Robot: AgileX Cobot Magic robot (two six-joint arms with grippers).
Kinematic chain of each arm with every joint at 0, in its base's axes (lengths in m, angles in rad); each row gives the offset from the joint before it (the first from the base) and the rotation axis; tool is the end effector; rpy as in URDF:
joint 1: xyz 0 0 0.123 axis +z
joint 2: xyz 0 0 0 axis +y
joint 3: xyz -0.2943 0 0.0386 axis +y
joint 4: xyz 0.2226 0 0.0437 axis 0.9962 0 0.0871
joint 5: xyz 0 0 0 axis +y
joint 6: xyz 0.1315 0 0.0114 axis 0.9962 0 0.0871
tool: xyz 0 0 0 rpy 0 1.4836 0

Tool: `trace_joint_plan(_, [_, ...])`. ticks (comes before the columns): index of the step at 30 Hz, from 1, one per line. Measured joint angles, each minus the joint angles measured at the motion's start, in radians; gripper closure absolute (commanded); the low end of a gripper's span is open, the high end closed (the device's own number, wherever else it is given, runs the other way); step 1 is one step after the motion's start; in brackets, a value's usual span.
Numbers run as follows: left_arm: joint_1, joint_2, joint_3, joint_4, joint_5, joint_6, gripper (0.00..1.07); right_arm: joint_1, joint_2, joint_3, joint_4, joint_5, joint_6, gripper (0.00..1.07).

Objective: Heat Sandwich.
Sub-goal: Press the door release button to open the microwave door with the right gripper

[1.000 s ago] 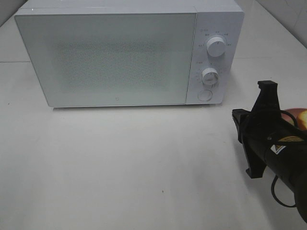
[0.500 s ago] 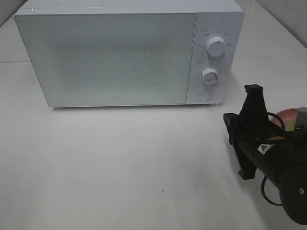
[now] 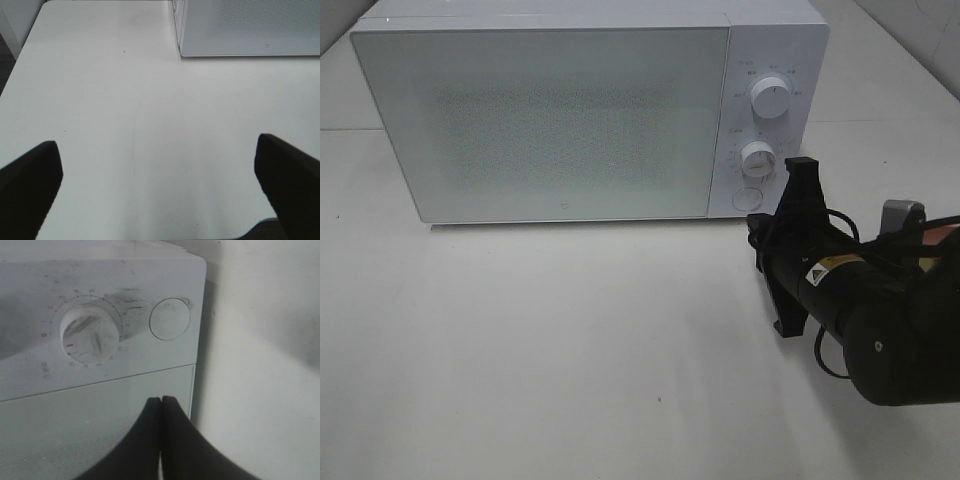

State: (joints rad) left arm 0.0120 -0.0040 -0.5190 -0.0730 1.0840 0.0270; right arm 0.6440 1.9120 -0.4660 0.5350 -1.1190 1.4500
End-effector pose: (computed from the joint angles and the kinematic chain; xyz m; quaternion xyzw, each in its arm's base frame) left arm -0.0061 -0.0086 0.2494 0.0086 0.8527 -0.0263 0.5217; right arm 0.2906 0.1425 0.1371 0.5161 0.6047 0.4577 0.3981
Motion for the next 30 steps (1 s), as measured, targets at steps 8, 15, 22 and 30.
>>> trace_joint_plan(8, [0.000, 0.000, 0.000, 0.000, 0.000, 0.000, 0.07, -0.079, 0.049, -0.077, -0.073, 0.040, 0.001, 1.07])
trace_joint_plan(15, [0.000, 0.000, 0.000, 0.000, 0.000, 0.000, 0.07, -0.140, 0.090, -0.142, -0.106, 0.120, 0.001, 1.07])
trace_joint_plan(22, [0.000, 0.000, 0.000, 0.000, 0.000, 0.000, 0.07, -0.175, 0.132, -0.222, -0.137, 0.192, 0.016, 1.07])
trace_joint_plan(30, [0.000, 0.000, 0.000, 0.000, 0.000, 0.000, 0.07, -0.203, 0.180, -0.292, -0.149, 0.211, 0.018, 1.07])
